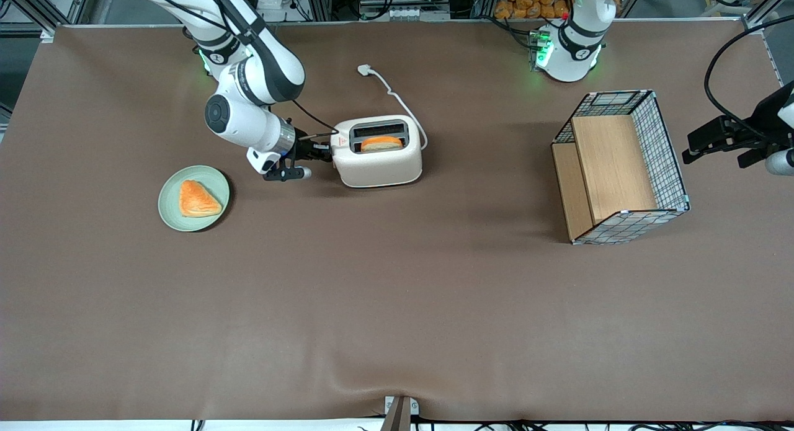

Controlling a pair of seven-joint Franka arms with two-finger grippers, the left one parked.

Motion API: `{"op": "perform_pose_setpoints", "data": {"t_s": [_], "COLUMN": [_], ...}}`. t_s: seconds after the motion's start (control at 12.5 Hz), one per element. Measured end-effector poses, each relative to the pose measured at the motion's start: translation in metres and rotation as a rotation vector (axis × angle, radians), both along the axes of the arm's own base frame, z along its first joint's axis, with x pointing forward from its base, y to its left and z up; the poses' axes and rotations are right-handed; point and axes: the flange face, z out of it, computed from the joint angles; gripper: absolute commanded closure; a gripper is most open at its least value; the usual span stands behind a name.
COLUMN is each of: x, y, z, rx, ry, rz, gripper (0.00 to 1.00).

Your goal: Press toaster button with right arm

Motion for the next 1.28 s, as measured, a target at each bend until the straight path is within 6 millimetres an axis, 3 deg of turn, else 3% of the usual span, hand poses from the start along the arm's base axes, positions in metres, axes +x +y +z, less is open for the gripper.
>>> {"op": "perform_pose_setpoints", "data": {"t_s": [0.88, 1.12, 1.2, 1.28], "x": [0.002, 0.01, 0.015, 0.021], "y": [0.0, -0.006, -0.011, -0.016], "z": [0.002, 0.007, 0.011, 0.017], "rx": [0.005, 0.024, 0.035, 0.05], "ry": [-0.002, 0.006, 0.014, 0.028], "rz": [0.005, 0.025, 0.034, 0.043], "gripper": [1.0, 1.0, 0.82, 0.21]}}
